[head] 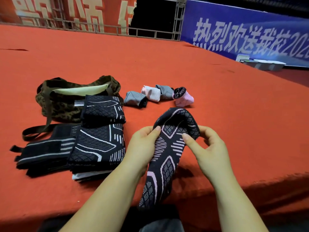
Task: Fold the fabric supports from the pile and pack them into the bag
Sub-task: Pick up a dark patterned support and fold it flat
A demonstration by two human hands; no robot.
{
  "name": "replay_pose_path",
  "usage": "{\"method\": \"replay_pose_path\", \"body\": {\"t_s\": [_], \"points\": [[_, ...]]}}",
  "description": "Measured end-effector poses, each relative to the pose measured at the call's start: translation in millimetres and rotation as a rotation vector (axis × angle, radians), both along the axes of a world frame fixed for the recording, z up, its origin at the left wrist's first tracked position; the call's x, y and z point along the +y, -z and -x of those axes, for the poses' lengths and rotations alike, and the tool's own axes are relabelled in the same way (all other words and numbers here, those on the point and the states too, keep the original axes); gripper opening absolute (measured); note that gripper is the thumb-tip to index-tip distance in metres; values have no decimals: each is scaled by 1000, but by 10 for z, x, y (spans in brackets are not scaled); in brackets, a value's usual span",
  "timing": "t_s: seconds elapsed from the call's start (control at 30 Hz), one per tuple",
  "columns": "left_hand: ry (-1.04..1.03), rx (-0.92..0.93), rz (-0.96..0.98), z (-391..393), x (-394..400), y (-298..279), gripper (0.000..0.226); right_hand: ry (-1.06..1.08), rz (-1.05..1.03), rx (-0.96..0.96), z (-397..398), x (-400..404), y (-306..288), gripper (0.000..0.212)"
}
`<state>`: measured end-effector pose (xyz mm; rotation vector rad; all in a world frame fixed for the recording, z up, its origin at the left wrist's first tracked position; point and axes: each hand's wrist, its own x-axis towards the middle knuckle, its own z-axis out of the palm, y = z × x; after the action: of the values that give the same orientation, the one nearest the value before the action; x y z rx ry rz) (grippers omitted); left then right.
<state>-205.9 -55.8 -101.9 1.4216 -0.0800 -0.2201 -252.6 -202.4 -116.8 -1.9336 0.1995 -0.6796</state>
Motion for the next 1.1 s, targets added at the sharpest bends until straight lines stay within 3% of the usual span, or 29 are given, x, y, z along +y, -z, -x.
{"method": "replay_pose_path", "body": {"t_s": [0.07,0.23,0.47,0.67,0.77,0.87,0.9,0.93,1.03,1.1], "points": [[16,39,45,5,27,-20,25,-5,-57,-32,-14,8,28,3],[-44,-145,-211,-36,106,85,21,59,-151,-169,-18,-46,-66,13],[-43,-353,-380,-62,178,88,17,168,-149,-223,15,-334,-168,17],[100,-158,-191,-41,99,208,24,-78,-93,-199,27,-120,-291,16],[189,-157,-107,58,29,262,46,-83,-50,-216,-27,-24,-326,11],[293,-208,-293,143,-46,369,96,-70,-38,-215,-70,51,-365,10],[294,-209,-386,156,-62,406,101,-72,-41,-211,-76,60,-370,10],[284,-218,-447,153,-72,427,93,-73,-46,-210,-79,65,-376,9],[224,-233,-432,144,-73,413,25,-49,-50,-198,-63,42,-372,8],[225,-165,-288,141,-67,354,14,-35,-22,-161,-41,-3,-333,13]]}}
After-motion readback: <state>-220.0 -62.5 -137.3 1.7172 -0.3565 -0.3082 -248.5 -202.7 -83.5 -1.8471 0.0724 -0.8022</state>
